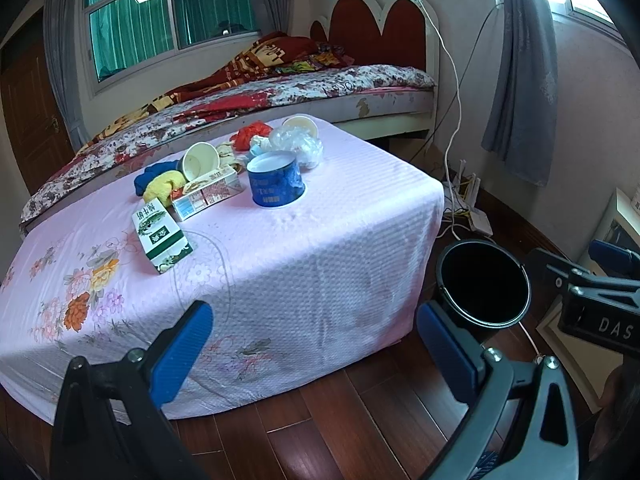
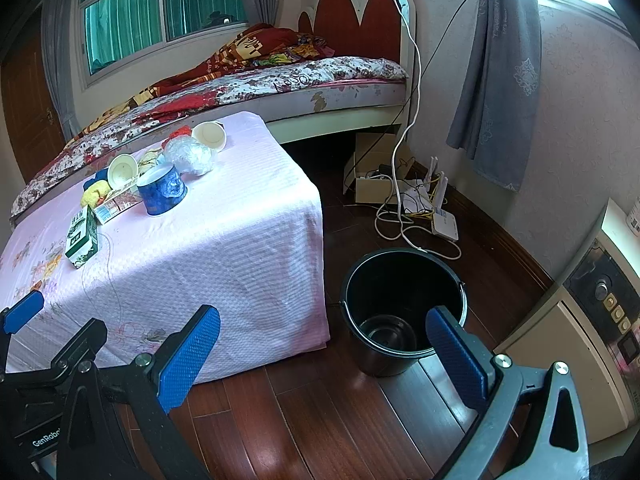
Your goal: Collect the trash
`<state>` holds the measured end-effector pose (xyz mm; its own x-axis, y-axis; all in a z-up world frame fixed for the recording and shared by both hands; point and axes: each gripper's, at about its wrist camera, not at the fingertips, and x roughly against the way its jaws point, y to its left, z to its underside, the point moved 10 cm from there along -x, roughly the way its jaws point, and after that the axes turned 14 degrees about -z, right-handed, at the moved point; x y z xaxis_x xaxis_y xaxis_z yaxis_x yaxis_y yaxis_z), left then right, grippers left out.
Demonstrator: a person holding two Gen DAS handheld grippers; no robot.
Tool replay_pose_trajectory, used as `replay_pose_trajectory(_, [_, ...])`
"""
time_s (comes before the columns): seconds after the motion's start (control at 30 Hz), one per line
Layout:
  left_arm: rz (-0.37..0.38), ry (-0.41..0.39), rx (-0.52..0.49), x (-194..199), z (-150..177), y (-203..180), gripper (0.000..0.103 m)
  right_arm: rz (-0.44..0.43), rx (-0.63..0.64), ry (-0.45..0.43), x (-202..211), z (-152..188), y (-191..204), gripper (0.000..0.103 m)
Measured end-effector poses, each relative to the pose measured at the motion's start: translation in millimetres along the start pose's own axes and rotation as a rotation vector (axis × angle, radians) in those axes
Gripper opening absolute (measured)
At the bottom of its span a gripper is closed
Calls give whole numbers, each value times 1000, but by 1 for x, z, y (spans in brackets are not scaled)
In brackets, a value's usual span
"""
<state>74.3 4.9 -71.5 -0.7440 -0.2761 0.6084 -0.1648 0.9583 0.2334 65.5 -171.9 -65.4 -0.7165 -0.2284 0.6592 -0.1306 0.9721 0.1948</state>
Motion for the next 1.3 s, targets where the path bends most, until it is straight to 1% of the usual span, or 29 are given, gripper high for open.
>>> replay_pose_trajectory(0.73, [4, 1, 1, -2, 2, 2, 102, 2, 4, -1, -1, 1, 1, 103])
replay_pose_trajectory(1.3, [-7, 1, 1, -5, 3, 6, 102, 1, 5, 2, -2, 3, 3, 103])
